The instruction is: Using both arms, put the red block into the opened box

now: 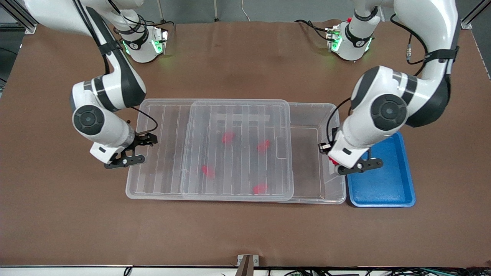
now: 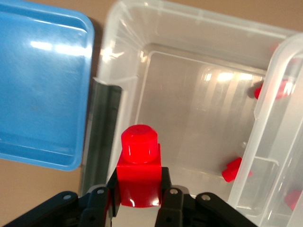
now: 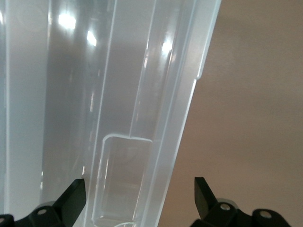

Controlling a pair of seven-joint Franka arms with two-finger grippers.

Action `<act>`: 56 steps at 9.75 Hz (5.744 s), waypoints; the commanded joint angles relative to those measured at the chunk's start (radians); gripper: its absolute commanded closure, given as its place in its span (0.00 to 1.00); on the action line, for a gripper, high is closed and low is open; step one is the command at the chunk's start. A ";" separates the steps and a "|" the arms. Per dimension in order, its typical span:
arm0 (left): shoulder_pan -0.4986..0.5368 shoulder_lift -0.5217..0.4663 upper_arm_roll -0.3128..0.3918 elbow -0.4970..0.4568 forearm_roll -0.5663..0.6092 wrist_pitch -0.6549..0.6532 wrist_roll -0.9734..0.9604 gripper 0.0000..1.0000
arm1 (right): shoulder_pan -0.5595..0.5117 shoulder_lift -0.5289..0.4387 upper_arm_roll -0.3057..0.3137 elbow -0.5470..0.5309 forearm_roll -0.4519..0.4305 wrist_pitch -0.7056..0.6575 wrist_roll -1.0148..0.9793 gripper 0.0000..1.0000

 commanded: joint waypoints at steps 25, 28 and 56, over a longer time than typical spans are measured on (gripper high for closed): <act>-0.010 0.204 -0.019 -0.129 0.003 0.264 0.207 0.00 | 0.025 -0.383 -0.313 0.270 0.209 -0.487 0.010 0.00; -0.011 0.129 -0.019 -0.127 0.003 0.261 0.198 0.00 | 0.025 -0.383 -0.313 0.270 0.209 -0.487 0.010 0.00; 0.331 -0.537 0.001 -0.193 -0.095 -0.257 0.577 0.00 | 0.128 -0.052 -0.155 -0.160 0.548 0.121 -0.244 1.00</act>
